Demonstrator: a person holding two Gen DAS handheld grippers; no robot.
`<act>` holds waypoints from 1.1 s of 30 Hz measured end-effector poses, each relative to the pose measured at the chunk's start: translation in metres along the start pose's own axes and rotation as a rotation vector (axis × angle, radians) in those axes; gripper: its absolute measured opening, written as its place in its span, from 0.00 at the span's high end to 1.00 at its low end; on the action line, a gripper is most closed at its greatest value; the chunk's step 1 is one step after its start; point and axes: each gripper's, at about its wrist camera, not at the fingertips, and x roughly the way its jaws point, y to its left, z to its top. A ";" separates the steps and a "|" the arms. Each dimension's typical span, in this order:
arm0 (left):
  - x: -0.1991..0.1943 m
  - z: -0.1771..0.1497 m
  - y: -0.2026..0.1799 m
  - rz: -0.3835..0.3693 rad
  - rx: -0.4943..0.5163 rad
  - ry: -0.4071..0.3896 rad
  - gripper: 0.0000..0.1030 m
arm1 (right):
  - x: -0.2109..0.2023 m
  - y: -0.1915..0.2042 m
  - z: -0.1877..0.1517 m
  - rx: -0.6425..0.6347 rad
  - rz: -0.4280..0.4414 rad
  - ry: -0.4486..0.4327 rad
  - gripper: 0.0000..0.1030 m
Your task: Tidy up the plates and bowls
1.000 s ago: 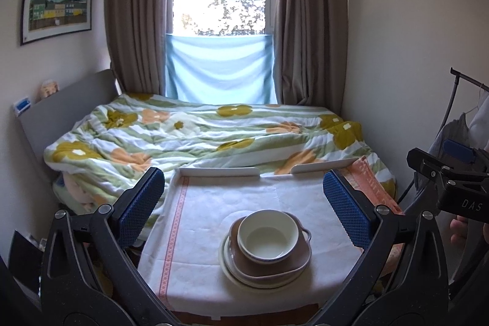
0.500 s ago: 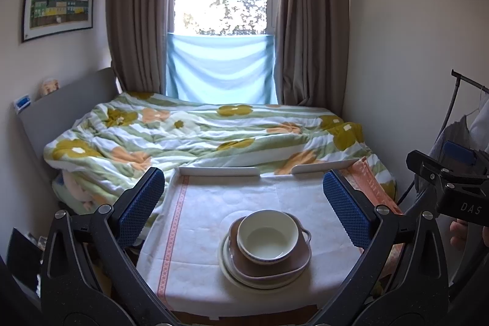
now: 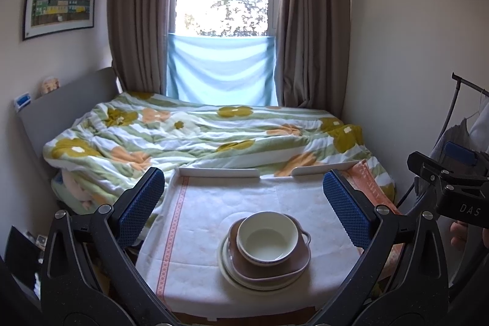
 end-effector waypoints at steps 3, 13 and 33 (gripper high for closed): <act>0.000 0.001 0.001 -0.004 -0.002 -0.002 0.00 | 0.000 0.000 0.000 0.001 -0.002 0.002 0.01; 0.004 0.003 -0.003 0.001 -0.010 0.006 0.00 | -0.001 -0.001 0.001 0.004 -0.004 0.002 0.01; 0.009 0.005 -0.001 0.012 -0.011 0.008 0.00 | -0.001 -0.001 0.001 0.006 -0.004 0.003 0.01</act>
